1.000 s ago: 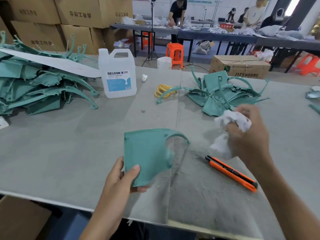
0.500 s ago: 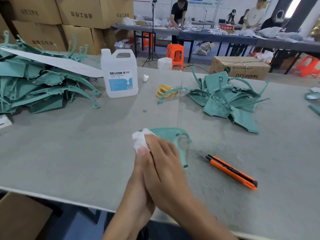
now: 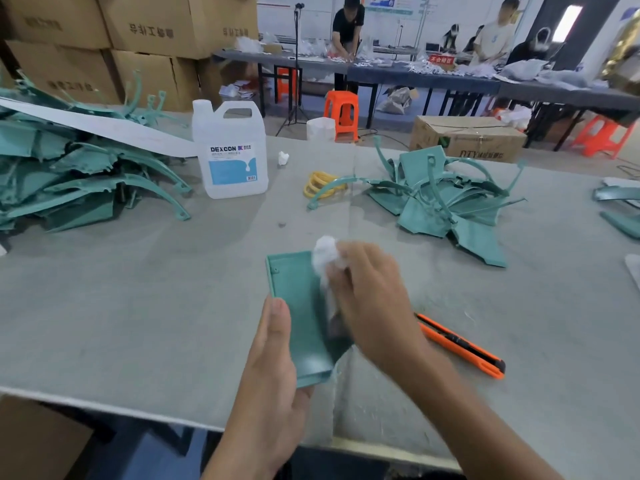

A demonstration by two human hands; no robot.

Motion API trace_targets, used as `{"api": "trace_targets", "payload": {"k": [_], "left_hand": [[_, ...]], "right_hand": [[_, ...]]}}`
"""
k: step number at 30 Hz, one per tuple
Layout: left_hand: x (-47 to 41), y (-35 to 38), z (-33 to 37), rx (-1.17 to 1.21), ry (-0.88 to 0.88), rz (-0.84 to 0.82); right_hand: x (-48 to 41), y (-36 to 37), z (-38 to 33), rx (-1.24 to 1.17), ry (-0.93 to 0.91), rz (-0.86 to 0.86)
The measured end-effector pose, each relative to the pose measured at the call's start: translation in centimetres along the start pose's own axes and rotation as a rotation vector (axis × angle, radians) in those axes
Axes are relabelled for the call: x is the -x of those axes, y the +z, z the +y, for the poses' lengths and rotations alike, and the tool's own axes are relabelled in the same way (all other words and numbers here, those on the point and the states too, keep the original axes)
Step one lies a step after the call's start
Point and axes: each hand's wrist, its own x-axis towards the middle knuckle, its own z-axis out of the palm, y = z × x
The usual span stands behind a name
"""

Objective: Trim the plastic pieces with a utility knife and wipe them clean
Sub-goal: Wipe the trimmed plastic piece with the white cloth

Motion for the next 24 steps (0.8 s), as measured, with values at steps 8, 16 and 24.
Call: {"api": "trace_targets", "payload": {"k": [8, 16, 24], "left_hand": [[0.1, 0.1, 0.7, 0.075, 0.039, -0.034], [-0.1, -1.0, 1.1, -1.085, 0.837, -0.151], [-0.2, -2.9, 0.7, -1.053, 0.561, -0.14]], "right_hand": [[2.6, 0.9, -1.6, 0.065, -0.203, 0.162], [0.2, -3.1, -0.2, -0.987, 0.315, -0.07], [2.4, -4.3, 1.3, -1.245, 0.572, -0.195]]}}
